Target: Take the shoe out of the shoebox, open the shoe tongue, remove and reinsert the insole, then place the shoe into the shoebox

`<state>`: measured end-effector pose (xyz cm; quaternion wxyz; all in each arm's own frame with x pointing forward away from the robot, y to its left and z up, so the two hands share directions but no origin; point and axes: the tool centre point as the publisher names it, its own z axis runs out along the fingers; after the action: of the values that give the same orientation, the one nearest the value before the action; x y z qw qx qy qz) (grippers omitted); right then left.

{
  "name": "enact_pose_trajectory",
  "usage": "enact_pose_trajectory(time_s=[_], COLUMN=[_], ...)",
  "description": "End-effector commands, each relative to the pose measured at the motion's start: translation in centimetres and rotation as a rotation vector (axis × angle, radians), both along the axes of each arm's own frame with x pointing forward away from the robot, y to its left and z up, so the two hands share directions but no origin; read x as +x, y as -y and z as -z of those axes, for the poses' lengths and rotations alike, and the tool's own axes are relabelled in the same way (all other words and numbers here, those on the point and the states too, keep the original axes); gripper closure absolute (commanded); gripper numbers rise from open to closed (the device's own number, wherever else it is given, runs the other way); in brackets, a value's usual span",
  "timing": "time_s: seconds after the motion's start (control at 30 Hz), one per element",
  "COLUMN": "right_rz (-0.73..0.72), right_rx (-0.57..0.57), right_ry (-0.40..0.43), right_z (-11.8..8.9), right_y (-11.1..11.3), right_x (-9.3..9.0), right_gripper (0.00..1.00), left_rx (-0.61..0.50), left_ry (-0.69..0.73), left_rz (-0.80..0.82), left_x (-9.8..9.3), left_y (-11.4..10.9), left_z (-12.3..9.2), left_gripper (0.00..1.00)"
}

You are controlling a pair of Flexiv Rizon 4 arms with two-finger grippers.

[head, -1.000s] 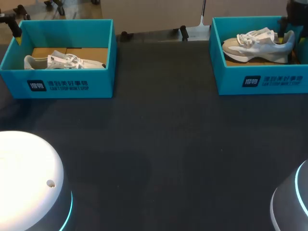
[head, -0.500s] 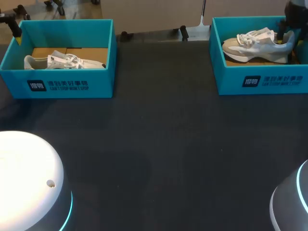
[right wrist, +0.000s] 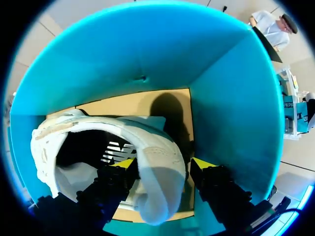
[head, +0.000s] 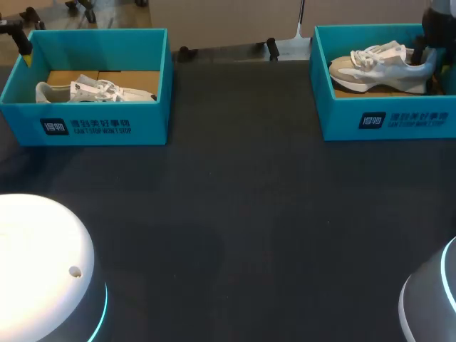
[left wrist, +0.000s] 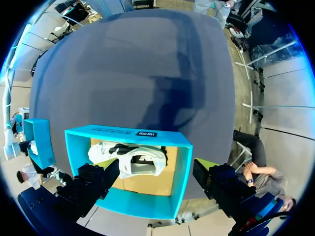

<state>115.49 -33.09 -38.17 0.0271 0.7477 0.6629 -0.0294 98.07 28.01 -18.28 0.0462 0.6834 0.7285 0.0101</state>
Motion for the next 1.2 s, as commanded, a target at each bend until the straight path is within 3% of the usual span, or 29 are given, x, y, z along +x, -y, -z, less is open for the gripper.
enact_pose_trajectory(time_s=[0.03, 0.13, 0.23, 0.3, 0.33, 0.37, 0.4, 0.93, 1.2], right_rz=[0.001, -0.002, -0.002, 0.003, 0.007, 0.009, 0.010, 0.025, 0.043], right_rx=[0.008, 0.010, 0.011, 0.011, 0.009, 0.008, 0.007, -0.035, -0.050], right_ry=[-0.038, -0.044, -0.047, -0.049, -0.050, -0.050, -0.049, -0.033, -0.004], right_z=[0.9, 1.2, 1.3, 1.3, 1.3, 1.2, 1.2, -0.4, -3.4], right_y=[-0.1, -0.2, -0.2, 0.0, 0.0, 0.1, 0.2, 0.5, 0.6], right_x=[1.1, 1.1, 1.2, 1.2, 1.2, 1.2, 1.3, 1.4, 1.1], right_gripper=[0.30, 0.35, 0.51, 0.57, 0.72, 0.97, 1.00, 1.00, 1.00], left_rx=[0.002, 0.002, 0.002, 0.002, 0.002, 0.002, 0.002, 0.002, 0.002], left_ry=[0.002, 0.002, 0.002, 0.002, 0.002, 0.002, 0.002, 0.002, 0.002], left_rz=[0.000, 0.000, 0.000, 0.000, 0.000, 0.000, 0.000, 0.000, 0.000], left_x=[-0.1, -0.1, -0.1, -0.1, -0.1, -0.1, -0.1, -0.1, -0.1], left_y=[0.0, 0.0, 0.0, 0.0, 0.0, 0.0, 0.0, 0.0, 0.0], left_z=[0.0, 0.0, 0.0, 0.0, 0.0, 0.0, 0.0, 0.0, 0.0], left_gripper=[0.00, 0.00, 0.00, 0.00, 0.00, 0.00, 0.00, 0.00, 0.00])
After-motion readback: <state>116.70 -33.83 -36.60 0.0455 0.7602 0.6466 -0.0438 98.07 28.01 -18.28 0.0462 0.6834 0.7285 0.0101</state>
